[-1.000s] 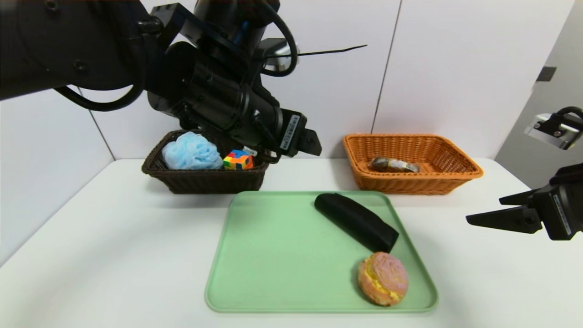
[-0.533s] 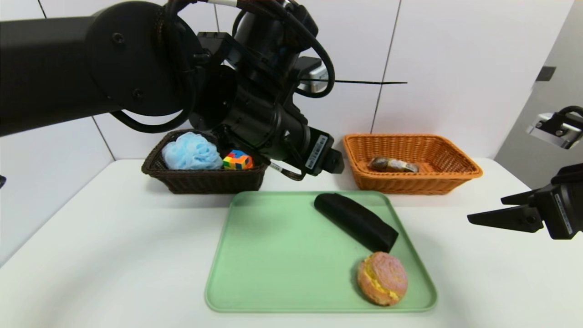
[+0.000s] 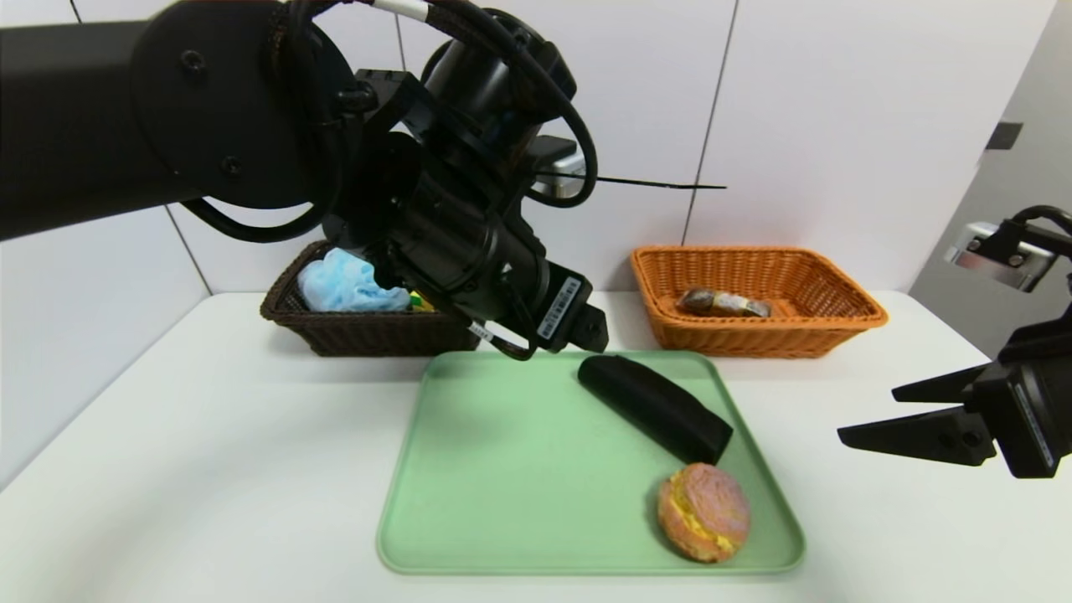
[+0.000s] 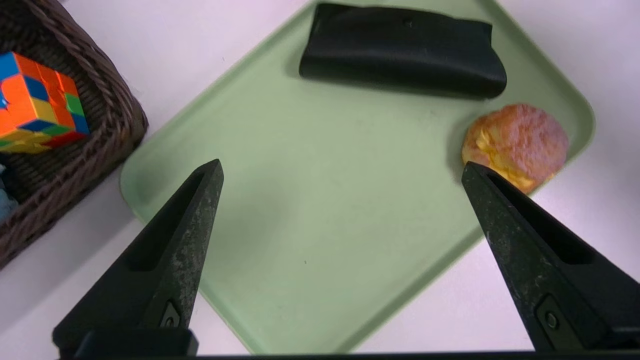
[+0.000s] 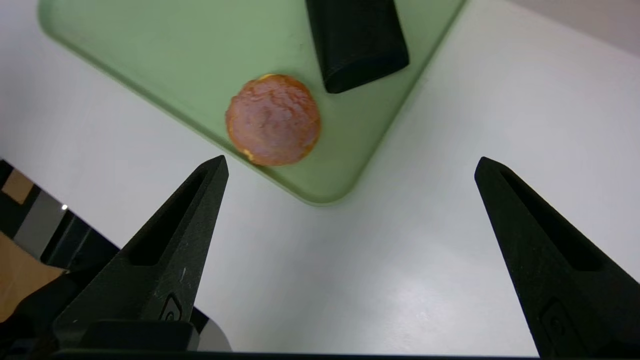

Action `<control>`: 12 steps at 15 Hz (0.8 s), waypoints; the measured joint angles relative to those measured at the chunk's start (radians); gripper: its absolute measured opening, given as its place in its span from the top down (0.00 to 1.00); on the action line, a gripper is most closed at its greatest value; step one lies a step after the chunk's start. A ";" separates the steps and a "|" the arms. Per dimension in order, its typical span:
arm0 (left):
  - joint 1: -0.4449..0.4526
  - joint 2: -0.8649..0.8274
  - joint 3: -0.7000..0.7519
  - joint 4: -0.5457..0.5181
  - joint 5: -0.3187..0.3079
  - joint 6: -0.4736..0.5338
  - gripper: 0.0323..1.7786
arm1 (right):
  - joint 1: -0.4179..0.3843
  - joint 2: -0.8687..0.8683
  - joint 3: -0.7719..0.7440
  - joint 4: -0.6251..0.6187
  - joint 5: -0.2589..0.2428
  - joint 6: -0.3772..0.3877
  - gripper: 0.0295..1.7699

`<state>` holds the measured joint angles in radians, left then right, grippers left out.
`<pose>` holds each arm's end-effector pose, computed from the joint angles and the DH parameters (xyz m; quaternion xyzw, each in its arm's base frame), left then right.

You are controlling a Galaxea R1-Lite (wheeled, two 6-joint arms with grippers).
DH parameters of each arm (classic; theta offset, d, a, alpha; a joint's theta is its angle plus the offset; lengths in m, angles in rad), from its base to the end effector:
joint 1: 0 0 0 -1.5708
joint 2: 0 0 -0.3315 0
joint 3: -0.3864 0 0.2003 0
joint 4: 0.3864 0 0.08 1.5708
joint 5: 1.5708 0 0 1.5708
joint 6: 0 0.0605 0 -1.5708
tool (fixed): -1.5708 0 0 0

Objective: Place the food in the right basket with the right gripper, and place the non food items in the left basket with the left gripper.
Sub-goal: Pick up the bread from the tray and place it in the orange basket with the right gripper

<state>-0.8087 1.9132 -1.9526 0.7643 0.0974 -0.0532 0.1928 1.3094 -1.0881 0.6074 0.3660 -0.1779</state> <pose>0.2795 -0.2843 0.3020 0.1318 0.3273 -0.3170 0.8803 0.1962 0.0604 0.2526 -0.0435 0.3771 0.2871 0.8795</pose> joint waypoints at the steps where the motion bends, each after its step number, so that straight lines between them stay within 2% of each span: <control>1: 0.001 -0.008 0.000 0.025 0.002 -0.009 0.05 | 0.036 -0.001 0.000 0.001 -0.001 0.023 0.04; 2: 0.003 -0.016 0.002 0.050 0.007 -0.017 0.05 | 0.067 0.001 0.000 0.001 -0.003 0.039 0.04; 5: 0.005 -0.029 0.002 0.064 0.077 -0.024 0.05 | 0.153 0.034 0.000 0.000 -0.008 0.084 0.04; 7: 0.004 -0.030 0.001 0.064 0.080 -0.023 0.05 | 0.205 0.076 0.000 -0.002 -0.018 0.106 0.04; 12: 0.003 -0.027 -0.001 0.062 0.079 -0.024 0.05 | 0.313 0.203 -0.001 -0.005 -0.104 0.125 0.04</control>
<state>-0.8053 1.8864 -1.9532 0.8260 0.1768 -0.0768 0.5055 1.5119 -1.0896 0.6021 0.2621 -0.0528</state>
